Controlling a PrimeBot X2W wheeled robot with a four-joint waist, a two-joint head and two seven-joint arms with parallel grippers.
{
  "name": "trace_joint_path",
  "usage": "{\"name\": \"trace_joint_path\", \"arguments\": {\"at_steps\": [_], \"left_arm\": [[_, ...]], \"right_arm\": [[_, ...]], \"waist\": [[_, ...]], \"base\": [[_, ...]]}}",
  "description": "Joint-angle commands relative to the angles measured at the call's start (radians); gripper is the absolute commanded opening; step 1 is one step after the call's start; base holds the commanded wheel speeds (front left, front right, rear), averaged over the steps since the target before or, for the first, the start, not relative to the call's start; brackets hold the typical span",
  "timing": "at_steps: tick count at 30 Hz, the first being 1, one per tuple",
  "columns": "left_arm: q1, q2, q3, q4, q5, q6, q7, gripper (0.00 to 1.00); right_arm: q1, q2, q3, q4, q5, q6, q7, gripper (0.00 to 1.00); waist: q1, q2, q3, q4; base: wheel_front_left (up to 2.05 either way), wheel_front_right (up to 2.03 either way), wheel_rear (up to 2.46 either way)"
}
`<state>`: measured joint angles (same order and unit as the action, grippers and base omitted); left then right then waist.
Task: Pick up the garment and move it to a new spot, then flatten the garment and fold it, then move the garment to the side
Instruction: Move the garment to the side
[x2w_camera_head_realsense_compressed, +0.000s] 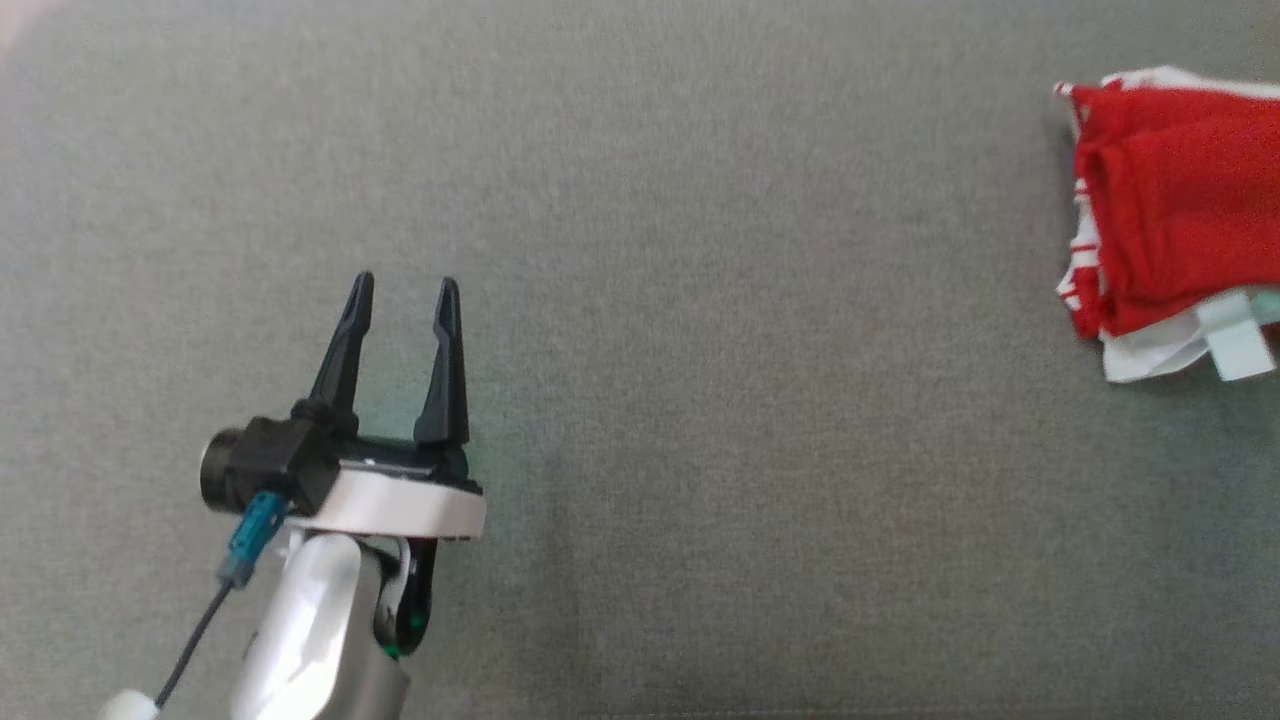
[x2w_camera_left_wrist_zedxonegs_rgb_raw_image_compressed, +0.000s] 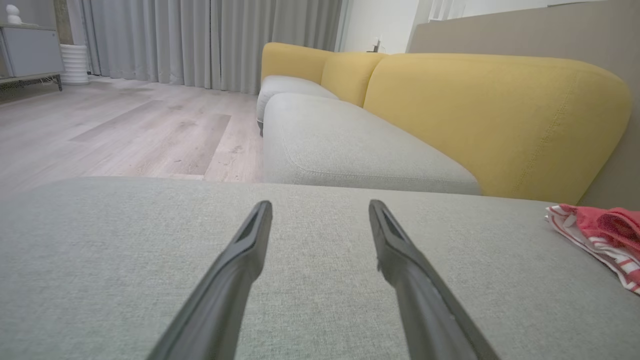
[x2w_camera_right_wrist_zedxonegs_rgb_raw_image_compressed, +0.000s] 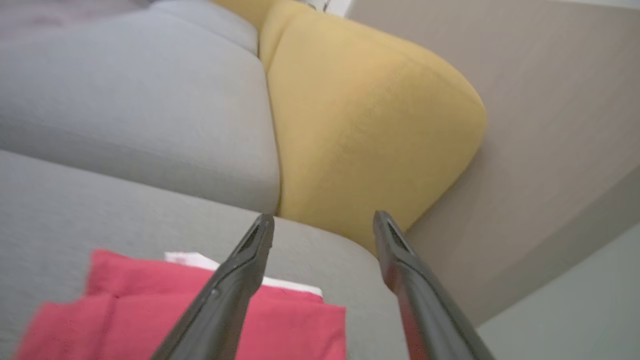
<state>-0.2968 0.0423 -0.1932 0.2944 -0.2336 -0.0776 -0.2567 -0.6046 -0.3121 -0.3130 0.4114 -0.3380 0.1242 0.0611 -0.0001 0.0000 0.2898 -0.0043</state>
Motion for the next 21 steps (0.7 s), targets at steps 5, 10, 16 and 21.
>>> {"name": "trace_joint_path", "arguments": {"at_steps": [5,10,16,21], "left_arm": [[0.037,0.008,0.027,-0.034,-0.012,0.029,-0.005,1.0],[0.067,0.008,0.023,-0.04,-0.008,0.046,-0.005,1.0],[0.111,0.008,0.011,-0.047,-0.025,0.054,-0.005,1.0],[0.146,0.008,0.006,-0.052,-0.042,0.057,-0.005,1.0]], "right_arm": [[0.045,0.109,0.099,-0.129,0.125,0.007,-0.112,1.0],[0.13,0.19,0.168,-0.182,0.243,0.007,-0.196,1.0],[0.294,0.256,0.225,-0.223,0.382,0.007,-0.276,1.0],[0.424,0.261,0.276,-0.22,0.513,0.007,-0.315,1.0]], "waist": [[0.0001,0.0,-0.131,0.019],[0.0001,0.0,-0.185,0.033],[0.0001,0.0,-0.228,0.049],[0.0001,0.0,-0.24,0.061]], "base": [[0.0,0.0,0.0],[0.0,0.0,0.0],[0.0,0.0,0.0],[0.0,0.0,0.0]]}}
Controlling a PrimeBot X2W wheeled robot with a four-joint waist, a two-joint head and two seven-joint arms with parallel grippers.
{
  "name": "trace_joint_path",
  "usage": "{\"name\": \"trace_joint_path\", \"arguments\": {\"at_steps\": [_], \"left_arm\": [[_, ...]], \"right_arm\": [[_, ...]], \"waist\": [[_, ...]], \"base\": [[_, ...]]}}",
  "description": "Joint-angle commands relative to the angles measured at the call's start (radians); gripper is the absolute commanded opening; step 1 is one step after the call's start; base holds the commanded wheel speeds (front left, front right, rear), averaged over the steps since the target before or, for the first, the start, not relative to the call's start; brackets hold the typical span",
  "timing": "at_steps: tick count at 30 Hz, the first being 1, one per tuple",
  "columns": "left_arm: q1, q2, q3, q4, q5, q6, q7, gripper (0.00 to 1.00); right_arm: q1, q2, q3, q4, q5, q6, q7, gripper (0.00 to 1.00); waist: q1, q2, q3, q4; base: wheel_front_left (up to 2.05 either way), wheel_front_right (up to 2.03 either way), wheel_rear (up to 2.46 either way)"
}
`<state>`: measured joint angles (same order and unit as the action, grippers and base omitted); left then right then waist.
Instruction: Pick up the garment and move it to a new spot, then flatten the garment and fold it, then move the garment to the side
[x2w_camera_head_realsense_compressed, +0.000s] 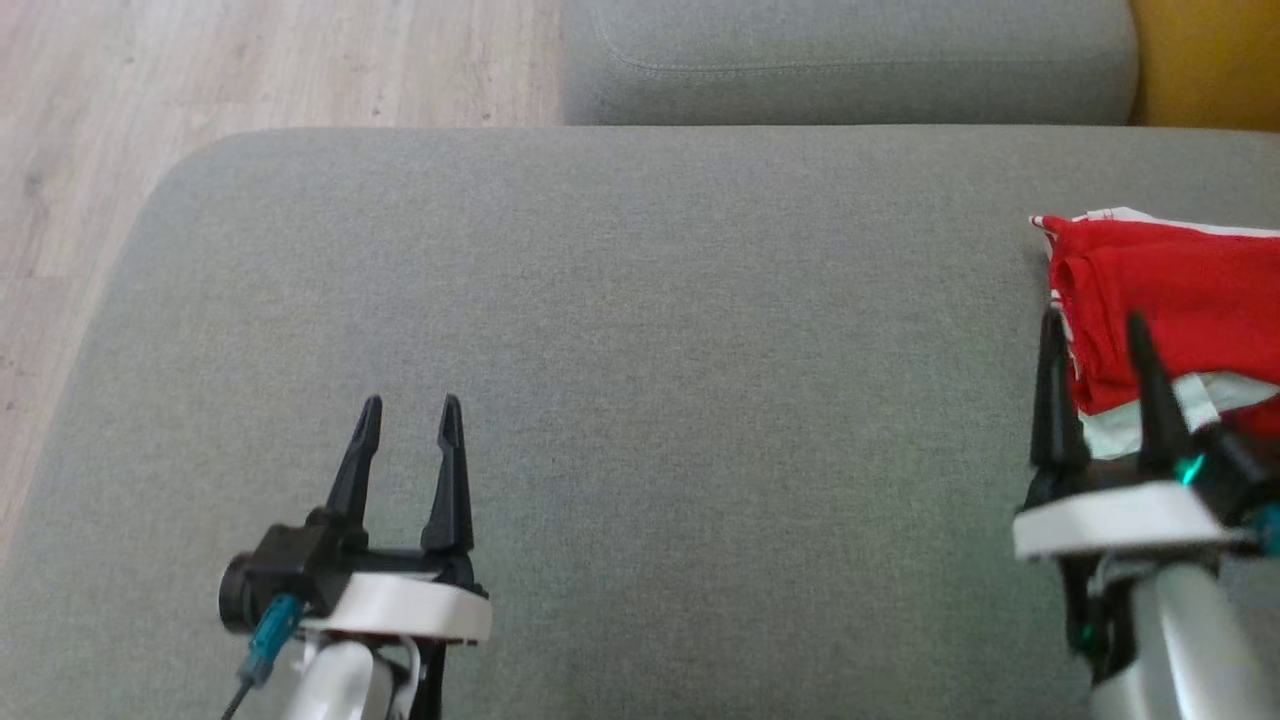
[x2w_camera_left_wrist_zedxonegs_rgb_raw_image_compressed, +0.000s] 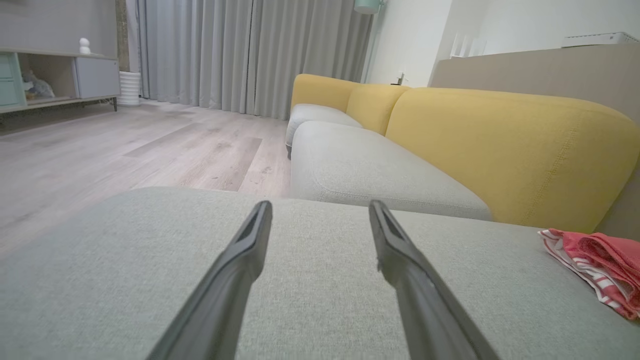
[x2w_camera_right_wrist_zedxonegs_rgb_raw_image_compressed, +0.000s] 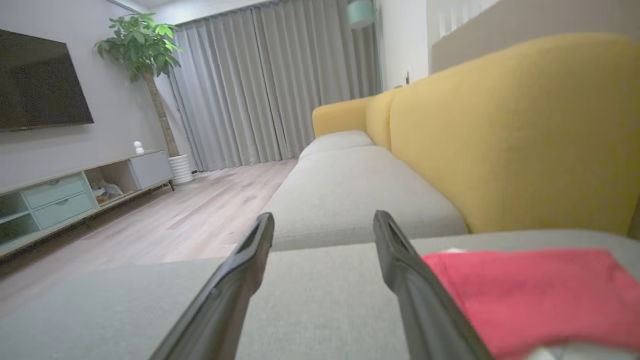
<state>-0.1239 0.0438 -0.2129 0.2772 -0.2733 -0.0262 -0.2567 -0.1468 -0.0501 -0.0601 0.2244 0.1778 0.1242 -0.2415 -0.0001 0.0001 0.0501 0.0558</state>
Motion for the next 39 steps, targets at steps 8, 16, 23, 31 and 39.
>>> {"name": "trace_joint_path", "arguments": {"at_steps": [8,16,23,31,39], "left_arm": [[-0.003,0.006,0.035,-0.022,-0.023,0.011,-0.005,1.0],[0.013,0.006,0.04,-0.027,-0.059,0.016,-0.005,1.0],[0.017,0.006,0.049,-0.05,-0.068,0.026,-0.005,1.0],[0.028,0.006,0.065,-0.061,-0.107,0.03,-0.005,1.0],[0.029,0.006,0.063,-0.044,-0.157,0.012,-0.005,1.0]], "right_arm": [[0.075,0.0,0.071,-0.056,0.0,0.007,-0.02,1.0],[0.094,0.0,0.079,-0.072,-0.022,0.007,-0.02,1.0],[0.093,0.0,0.077,-0.062,-0.028,0.007,-0.02,1.0],[0.092,0.0,0.08,-0.065,-0.024,0.007,-0.02,1.0],[0.087,0.0,0.079,-0.066,-0.02,0.007,-0.02,1.0]], "waist": [[0.0001,-0.0001,-0.008,0.003],[0.0001,-0.0001,-0.012,-0.004],[0.0001,-0.0001,-0.017,-0.005],[0.0001,-0.0001,-0.019,-0.01],[0.0001,-0.0001,-0.016,-0.018]], "base": [[0.0,0.0,0.0],[0.0,0.0,0.0],[0.0,0.0,0.0],[0.0,0.0,0.0],[0.0,0.0,0.0]]}}
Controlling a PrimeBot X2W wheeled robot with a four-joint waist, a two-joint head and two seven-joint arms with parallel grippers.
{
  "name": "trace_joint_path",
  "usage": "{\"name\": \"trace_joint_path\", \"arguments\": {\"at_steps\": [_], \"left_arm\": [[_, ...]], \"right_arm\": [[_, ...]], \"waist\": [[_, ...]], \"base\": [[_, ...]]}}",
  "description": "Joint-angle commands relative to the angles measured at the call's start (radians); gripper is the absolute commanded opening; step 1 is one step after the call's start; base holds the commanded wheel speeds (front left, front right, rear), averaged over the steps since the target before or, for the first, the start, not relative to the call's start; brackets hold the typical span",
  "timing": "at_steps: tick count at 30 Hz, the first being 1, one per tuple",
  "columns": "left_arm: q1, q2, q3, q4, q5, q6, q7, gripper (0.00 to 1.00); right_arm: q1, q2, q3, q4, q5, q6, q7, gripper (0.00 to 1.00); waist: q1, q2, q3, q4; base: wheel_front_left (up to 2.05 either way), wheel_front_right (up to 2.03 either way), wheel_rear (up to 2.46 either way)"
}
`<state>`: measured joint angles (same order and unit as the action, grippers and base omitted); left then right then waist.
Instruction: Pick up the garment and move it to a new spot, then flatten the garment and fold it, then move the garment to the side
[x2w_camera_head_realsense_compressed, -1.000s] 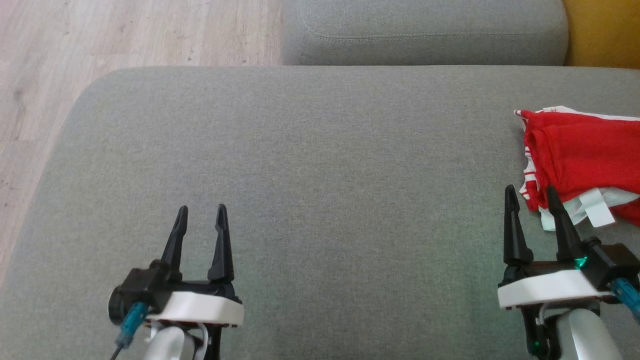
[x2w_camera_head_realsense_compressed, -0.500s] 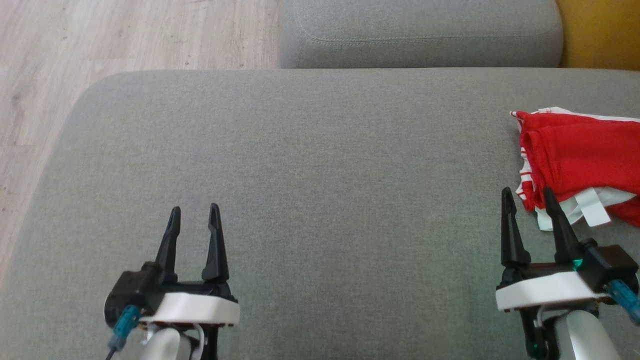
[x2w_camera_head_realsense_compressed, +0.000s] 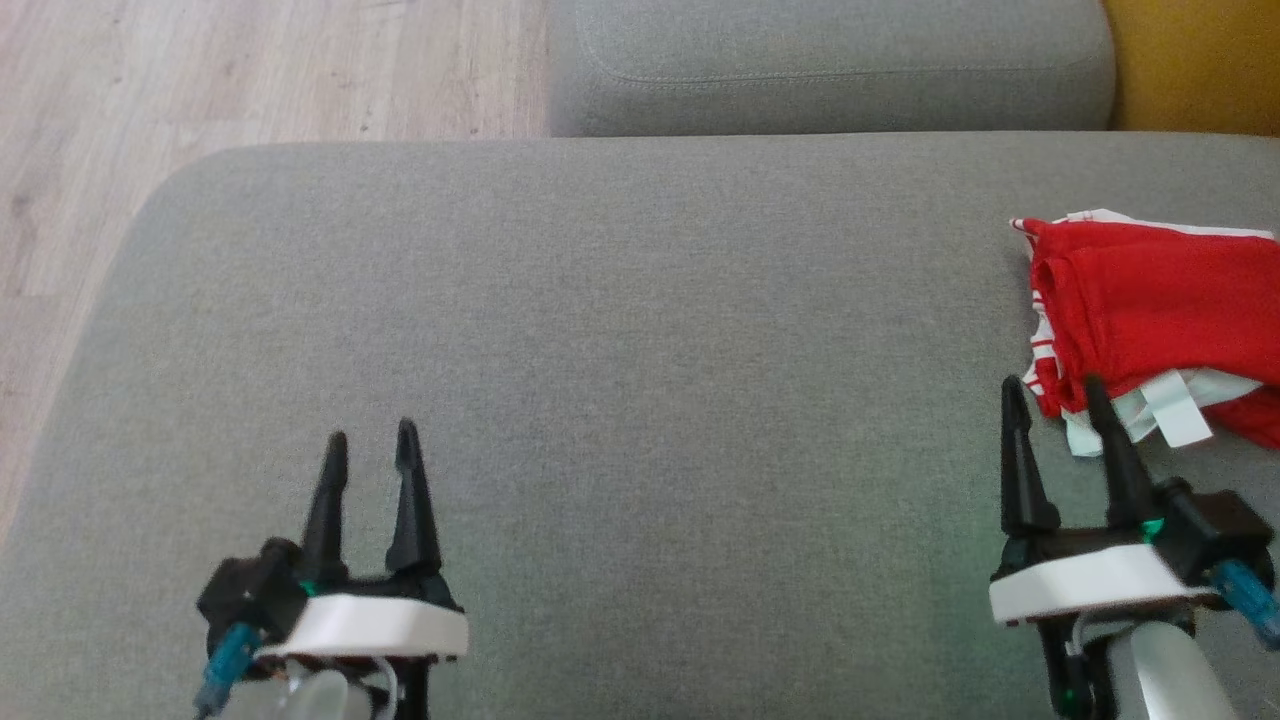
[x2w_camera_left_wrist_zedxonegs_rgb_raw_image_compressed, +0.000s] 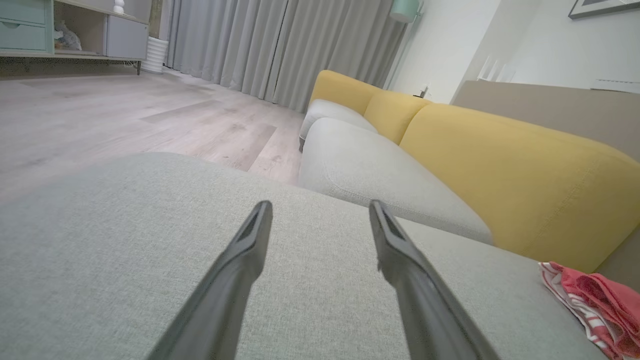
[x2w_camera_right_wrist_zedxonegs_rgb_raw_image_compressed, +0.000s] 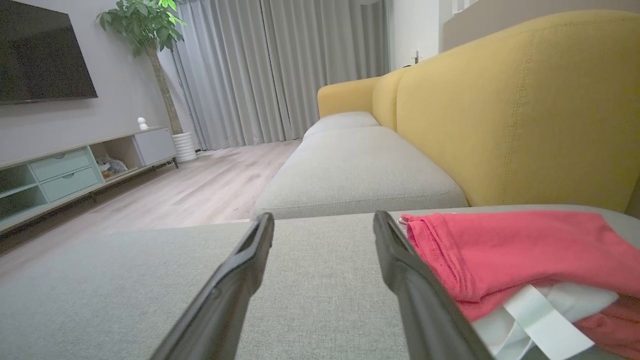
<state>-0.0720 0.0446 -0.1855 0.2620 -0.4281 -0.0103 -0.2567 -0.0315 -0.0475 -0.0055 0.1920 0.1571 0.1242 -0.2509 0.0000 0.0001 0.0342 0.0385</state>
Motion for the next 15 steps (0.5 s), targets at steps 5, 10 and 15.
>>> {"name": "trace_joint_path", "arguments": {"at_steps": [5,10,15], "left_arm": [[0.022,-0.001,-0.004,0.06,-0.017,0.0,0.004,0.0],[0.019,-0.001,0.008,0.057,-0.064,-0.004,0.018,0.0],[0.017,0.0,0.02,0.054,-0.111,-0.009,0.033,0.0]], "right_arm": [[0.022,0.001,0.002,0.063,0.009,0.0,0.003,0.0],[0.018,-0.001,0.0,0.062,0.07,0.0,0.016,0.0],[0.014,-0.003,-0.002,0.062,0.13,0.0,0.029,0.0]], "waist": [[0.0001,-0.0001,0.0,-0.001],[0.0001,-0.0001,-0.001,-0.003],[0.0001,-0.0001,-0.002,-0.004]], "base": [[0.0,0.0,0.0],[0.0,0.0,0.0],[0.0,0.0,0.0]]}}
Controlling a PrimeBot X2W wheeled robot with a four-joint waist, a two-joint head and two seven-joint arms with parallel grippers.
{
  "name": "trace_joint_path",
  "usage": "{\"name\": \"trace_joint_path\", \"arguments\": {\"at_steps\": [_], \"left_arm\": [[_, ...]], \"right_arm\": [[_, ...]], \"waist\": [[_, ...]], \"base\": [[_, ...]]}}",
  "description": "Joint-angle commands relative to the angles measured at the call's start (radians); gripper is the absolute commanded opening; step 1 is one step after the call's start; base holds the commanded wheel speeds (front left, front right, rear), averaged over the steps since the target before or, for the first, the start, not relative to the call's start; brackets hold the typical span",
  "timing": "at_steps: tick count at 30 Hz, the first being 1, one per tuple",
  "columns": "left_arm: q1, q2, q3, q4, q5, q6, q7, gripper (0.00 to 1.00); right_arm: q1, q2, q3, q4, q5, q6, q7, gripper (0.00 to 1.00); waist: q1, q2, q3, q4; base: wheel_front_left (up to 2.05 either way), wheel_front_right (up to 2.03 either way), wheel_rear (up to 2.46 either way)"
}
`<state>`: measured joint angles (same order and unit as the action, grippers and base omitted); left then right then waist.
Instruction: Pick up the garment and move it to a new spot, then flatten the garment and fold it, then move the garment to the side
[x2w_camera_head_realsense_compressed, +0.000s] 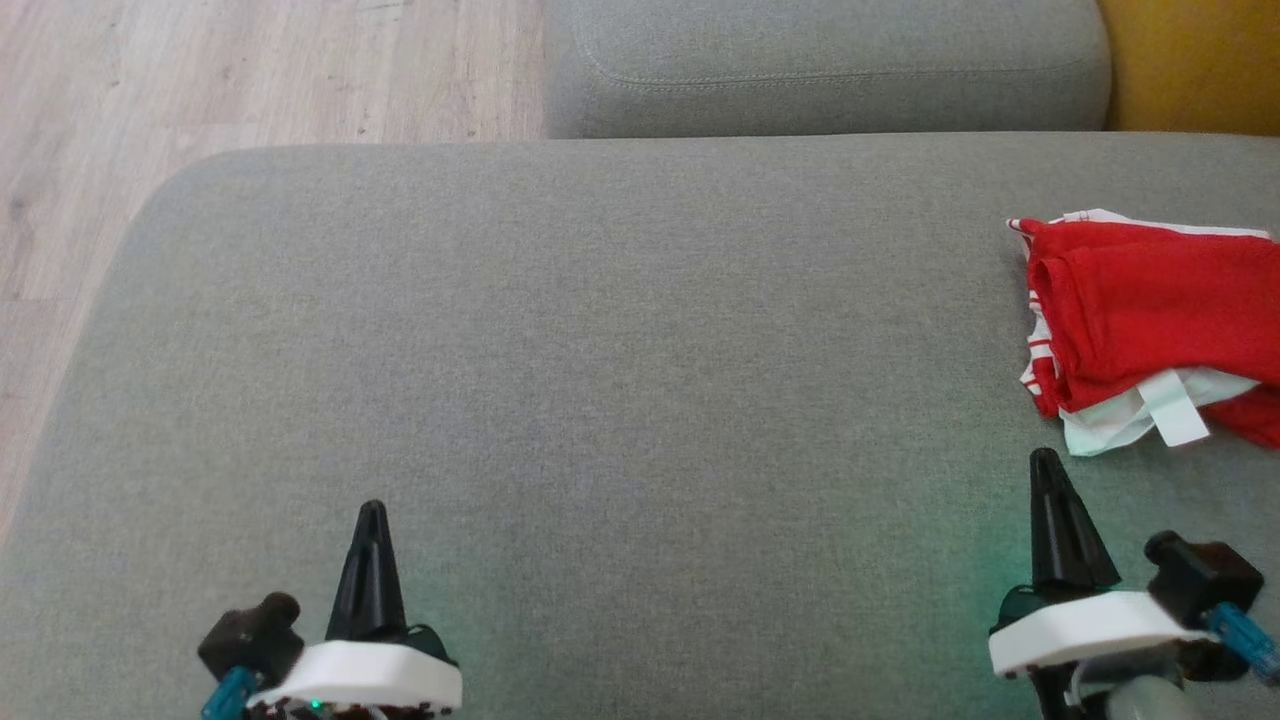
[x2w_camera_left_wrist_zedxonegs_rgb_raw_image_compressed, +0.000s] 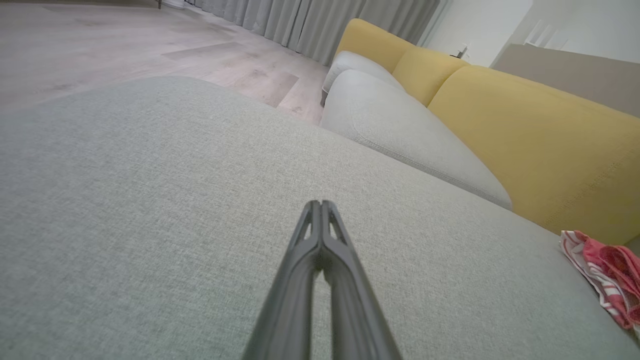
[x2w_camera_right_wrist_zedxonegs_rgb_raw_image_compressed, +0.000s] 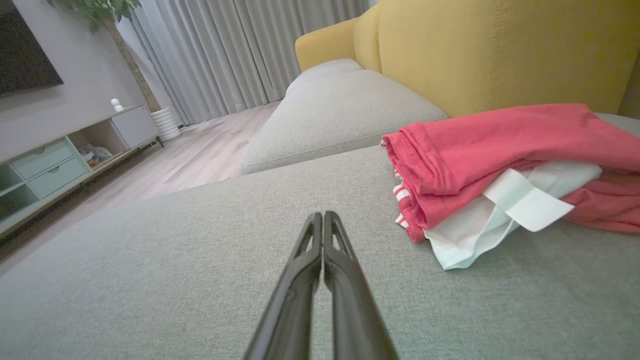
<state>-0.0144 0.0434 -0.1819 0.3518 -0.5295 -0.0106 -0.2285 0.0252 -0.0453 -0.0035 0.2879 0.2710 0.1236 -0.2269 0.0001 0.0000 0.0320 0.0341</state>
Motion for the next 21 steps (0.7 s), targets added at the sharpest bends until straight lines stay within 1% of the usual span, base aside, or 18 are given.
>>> {"name": "trace_joint_path", "arguments": {"at_steps": [1,21], "left_arm": [[-0.041,0.001,0.018,-0.036,-0.019,-0.01,0.008,0.0],[-0.05,0.003,0.067,-0.048,-0.207,-0.029,0.066,0.0]], "right_arm": [[-0.043,-0.005,-0.004,-0.034,0.028,0.001,0.007,0.0],[-0.059,-0.011,-0.015,-0.036,0.266,0.002,0.06,0.0]], "waist": [[0.0,0.0,0.0,0.0],[0.0,0.0,-0.005,-0.006]], "base": [[0.0,0.0,0.0],[0.0,0.0,0.0]]}}
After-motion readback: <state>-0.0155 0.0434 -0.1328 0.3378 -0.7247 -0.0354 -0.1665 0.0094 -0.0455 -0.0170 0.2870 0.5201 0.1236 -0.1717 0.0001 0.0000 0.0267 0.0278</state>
